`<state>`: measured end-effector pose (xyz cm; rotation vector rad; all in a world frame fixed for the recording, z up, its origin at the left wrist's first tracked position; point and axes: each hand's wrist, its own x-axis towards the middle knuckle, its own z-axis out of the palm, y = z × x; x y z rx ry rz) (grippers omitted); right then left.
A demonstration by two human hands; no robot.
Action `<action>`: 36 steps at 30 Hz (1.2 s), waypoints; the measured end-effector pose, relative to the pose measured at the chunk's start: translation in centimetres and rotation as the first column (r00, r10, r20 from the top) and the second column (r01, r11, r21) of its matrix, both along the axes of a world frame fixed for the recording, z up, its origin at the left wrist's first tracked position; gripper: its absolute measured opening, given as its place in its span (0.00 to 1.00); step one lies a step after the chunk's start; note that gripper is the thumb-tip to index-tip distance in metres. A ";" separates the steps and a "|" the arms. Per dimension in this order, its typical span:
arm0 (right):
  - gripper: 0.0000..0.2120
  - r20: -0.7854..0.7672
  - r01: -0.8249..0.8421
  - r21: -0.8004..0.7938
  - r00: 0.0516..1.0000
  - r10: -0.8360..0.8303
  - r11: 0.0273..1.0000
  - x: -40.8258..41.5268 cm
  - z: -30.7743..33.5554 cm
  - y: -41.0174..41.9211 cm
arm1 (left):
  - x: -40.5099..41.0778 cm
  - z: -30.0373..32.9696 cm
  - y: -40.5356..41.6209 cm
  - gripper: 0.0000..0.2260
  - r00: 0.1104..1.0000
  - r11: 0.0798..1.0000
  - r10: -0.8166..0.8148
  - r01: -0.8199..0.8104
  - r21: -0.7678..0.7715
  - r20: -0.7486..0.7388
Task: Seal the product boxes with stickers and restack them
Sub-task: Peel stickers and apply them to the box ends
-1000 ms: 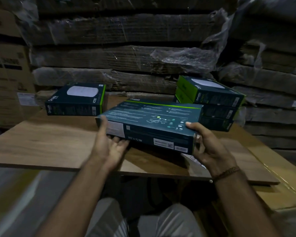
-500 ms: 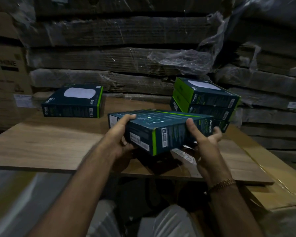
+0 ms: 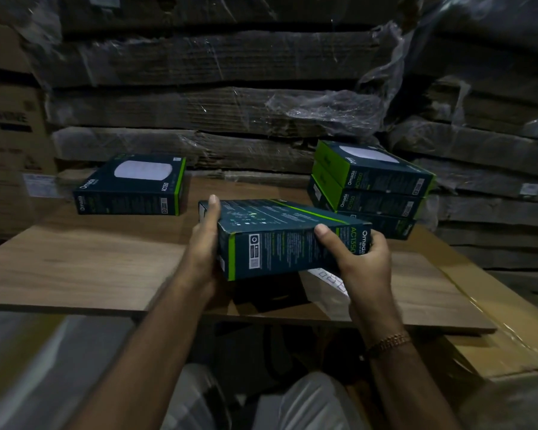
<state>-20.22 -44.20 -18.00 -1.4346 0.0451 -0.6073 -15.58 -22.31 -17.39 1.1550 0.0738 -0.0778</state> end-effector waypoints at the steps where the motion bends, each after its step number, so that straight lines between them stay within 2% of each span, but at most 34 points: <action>1: 0.37 -0.007 0.019 -0.019 1.000 -0.019 1.000 0.1 -0.1 0.2 | -0.3 -0.1 0.0 0.33 0.999 1.000 0.006 -0.007 0.015 0.033; 7: 0.40 -0.048 0.175 -0.177 0.981 -0.186 0.969 0.2 -0.6 1.0 | -0.9 -0.6 0.1 0.42 0.985 0.993 0.077 -0.090 0.081 0.152; 14: 0.41 -0.059 0.177 -0.184 0.980 -0.190 0.967 1.1 -1.3 1.0 | -0.4 -0.9 0.2 0.37 0.981 0.986 0.099 -0.119 0.113 0.169; 17: 0.47 -0.078 0.120 -0.148 0.988 -0.133 0.982 1.7 -2.2 0.5 | 0.8 -2.3 0.1 0.45 0.965 0.967 0.222 -0.237 0.099 0.138; 19: 0.47 -0.083 0.088 -0.130 0.992 -0.099 0.988 1.8 -2.6 0.3 | 1.7 -3.2 0.2 0.52 0.947 0.941 0.307 -0.317 0.122 0.092; 22: 0.45 -0.079 0.068 -0.153 0.994 -0.080 0.986 1.8 -3.3 0.2 | 2.0 -3.2 0.5 0.47 0.944 0.931 0.318 -0.329 0.158 0.091; 24: 0.46 -0.087 0.045 -0.172 0.994 -0.060 0.984 1.9 -3.9 0.2 | 1.9 -2.8 0.8 0.46 0.951 0.937 0.294 -0.306 0.168 0.094; 28: 0.43 -0.084 0.034 -0.240 0.995 -0.056 0.970 2.4 -5.0 0.4 | 2.7 -3.0 1.5 0.33 0.973 0.966 0.196 -0.213 0.143 0.126; 32: 0.38 -0.040 0.138 -0.330 0.986 -0.160 0.934 3.2 -6.3 1.5 | 3.3 -3.5 2.3 0.34 0.986 0.983 0.096 -0.116 0.142 0.140; 36: 0.42 -0.007 0.221 -0.436 0.969 -0.248 0.872 3.5 -7.4 2.5 | 4.0 -4.4 3.3 0.33 0.987 0.973 0.098 -0.122 0.194 0.128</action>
